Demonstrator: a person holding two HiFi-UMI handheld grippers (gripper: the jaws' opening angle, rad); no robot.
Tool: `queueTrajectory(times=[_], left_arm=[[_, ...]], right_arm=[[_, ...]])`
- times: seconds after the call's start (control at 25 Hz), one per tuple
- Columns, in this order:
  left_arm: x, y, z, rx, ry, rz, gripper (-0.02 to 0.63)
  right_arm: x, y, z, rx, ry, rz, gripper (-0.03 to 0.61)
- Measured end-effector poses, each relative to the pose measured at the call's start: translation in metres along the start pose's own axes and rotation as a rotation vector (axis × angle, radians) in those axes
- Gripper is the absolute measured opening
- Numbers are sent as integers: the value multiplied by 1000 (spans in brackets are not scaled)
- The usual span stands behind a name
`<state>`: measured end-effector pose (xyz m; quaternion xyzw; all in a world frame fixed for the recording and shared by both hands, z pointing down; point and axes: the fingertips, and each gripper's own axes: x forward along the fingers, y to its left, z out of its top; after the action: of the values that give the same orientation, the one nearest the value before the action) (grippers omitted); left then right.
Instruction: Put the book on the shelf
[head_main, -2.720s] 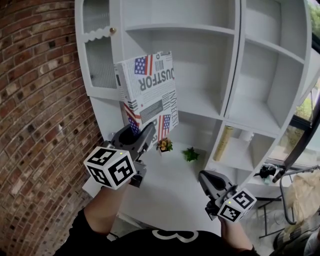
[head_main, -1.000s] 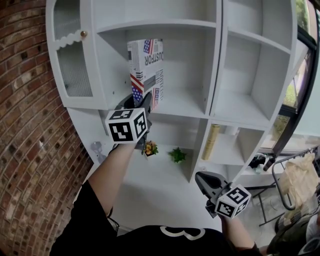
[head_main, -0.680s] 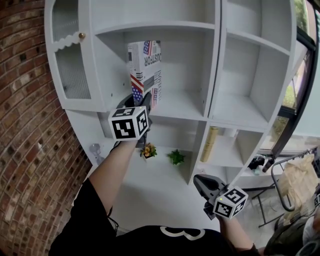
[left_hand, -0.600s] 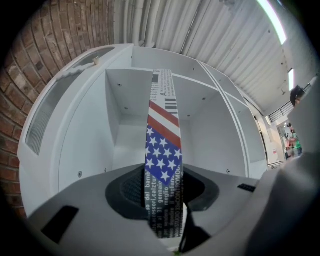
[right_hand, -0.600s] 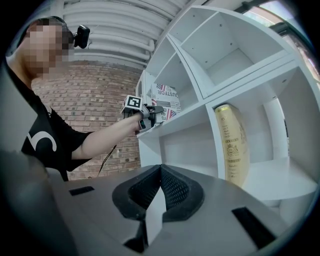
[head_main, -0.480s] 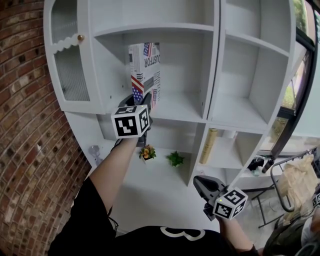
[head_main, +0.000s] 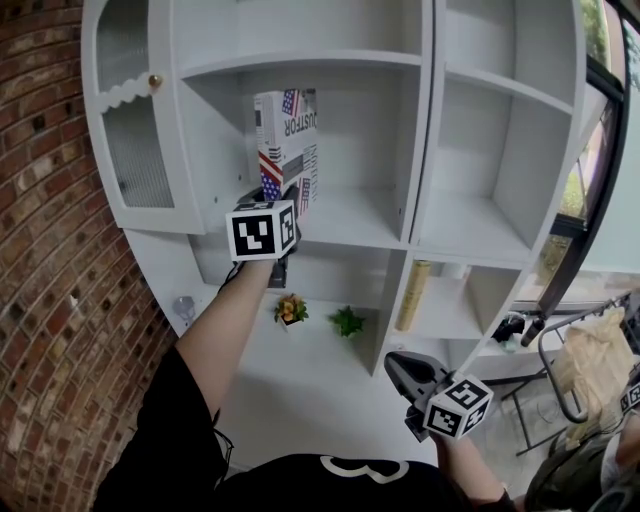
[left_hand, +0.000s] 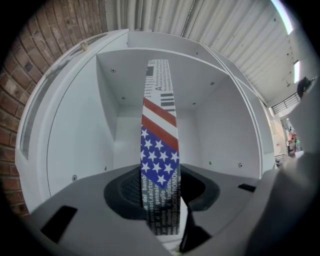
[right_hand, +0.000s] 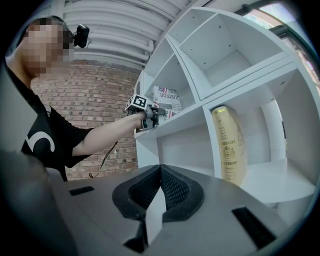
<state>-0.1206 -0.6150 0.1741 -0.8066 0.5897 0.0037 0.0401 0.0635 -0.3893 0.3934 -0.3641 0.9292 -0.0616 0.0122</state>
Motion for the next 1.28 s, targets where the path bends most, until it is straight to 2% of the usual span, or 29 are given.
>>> queueTrajectory(times=[0.2,0.44,0.68,0.92,1.08,1.28], left_arm=[[5,1,-2,7,26,-21,165],[4,1,1,-18,21,-66,340],[-20,6,15,-19,-14,-84,393],[-80,-4,12,-64,-55,-164,391],[-120,-23,-13,-72,-10,-261,378],[-169,-66,-52,-148,44,-445,189]], right_arm=[[6,4,6,-15,-4,13,11],[13,17,14,-47,-1,44,12],[9,26,20,-61,2,71,12],[0,39,36,-67,-29,107,12],[-4,43,39,-65,-29,103,11],[-4,57,44,-63,-35,117,11]])
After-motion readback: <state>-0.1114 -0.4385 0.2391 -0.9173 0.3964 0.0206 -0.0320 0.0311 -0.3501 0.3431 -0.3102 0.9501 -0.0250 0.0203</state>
